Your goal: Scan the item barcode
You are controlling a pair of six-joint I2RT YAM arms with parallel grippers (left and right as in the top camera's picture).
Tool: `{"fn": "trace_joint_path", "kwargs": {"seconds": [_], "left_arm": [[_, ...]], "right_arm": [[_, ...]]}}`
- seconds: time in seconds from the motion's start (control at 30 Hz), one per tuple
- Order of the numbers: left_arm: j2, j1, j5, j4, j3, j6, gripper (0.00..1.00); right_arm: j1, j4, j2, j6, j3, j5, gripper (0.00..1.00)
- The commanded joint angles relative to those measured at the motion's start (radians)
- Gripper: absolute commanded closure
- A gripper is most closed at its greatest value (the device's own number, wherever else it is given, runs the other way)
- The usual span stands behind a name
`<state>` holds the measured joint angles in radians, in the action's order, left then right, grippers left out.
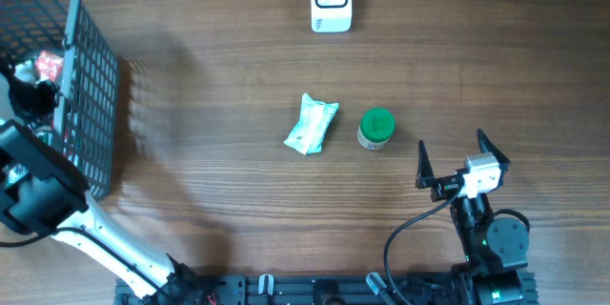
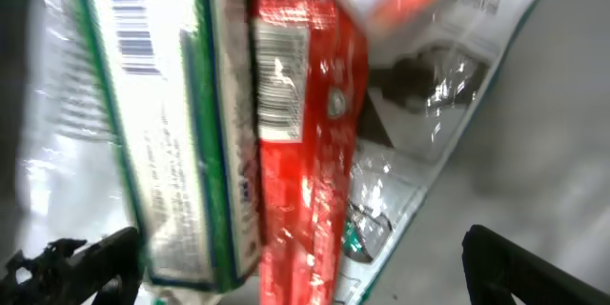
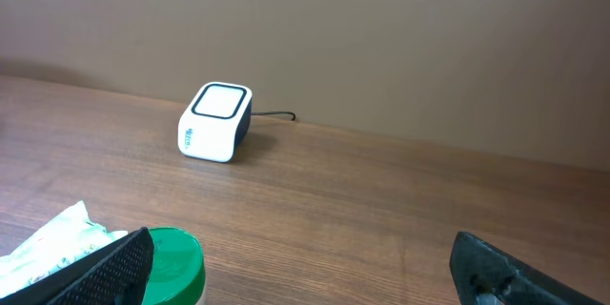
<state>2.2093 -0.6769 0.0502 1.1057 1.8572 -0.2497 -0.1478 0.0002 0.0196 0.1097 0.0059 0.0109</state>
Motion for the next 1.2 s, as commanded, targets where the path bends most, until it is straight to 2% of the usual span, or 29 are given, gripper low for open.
{"fn": "trace_joint_path", "kwargs": {"seconds": [0.0, 0.17, 0.3, 0.47, 0.67, 1.0, 1.1, 1.17], "left_arm": [[-0.060, 0.000, 0.056, -0.026, -0.003, -0.005, 0.00], [-0.052, -0.016, 0.045, -0.072, -0.006, 0.019, 0.00], [-0.024, -0.030, -0.050, -0.086, -0.008, 0.015, 0.00], [0.023, -0.036, -0.151, -0.060, -0.008, -0.097, 0.00], [0.064, -0.036, -0.149, -0.055, -0.008, -0.137, 0.00], [0.132, -0.041, -0.116, -0.066, -0.017, -0.139, 0.01], [0.144, -0.042, -0.101, -0.089, -0.059, -0.140, 0.14], [0.144, -0.042, -0.075, -0.131, -0.106, -0.140, 0.33]], "right_arm": [[0.000, 0.005, 0.001, -0.005, -0.001, 0.006, 0.00], [0.000, 0.005, 0.001, -0.005, -0.001, 0.006, 0.00], [0.000, 0.005, 0.001, -0.005, -0.001, 0.006, 0.00], [0.000, 0.005, 0.001, -0.005, -0.001, 0.006, 0.00], [0.000, 0.005, 0.001, -0.005, -0.001, 0.006, 0.00], [0.000, 0.005, 0.001, -0.005, -0.001, 0.006, 0.00], [0.000, 0.005, 0.001, -0.005, -0.001, 0.006, 0.00], [0.000, 0.005, 0.001, -0.005, -0.001, 0.006, 0.00]]}}
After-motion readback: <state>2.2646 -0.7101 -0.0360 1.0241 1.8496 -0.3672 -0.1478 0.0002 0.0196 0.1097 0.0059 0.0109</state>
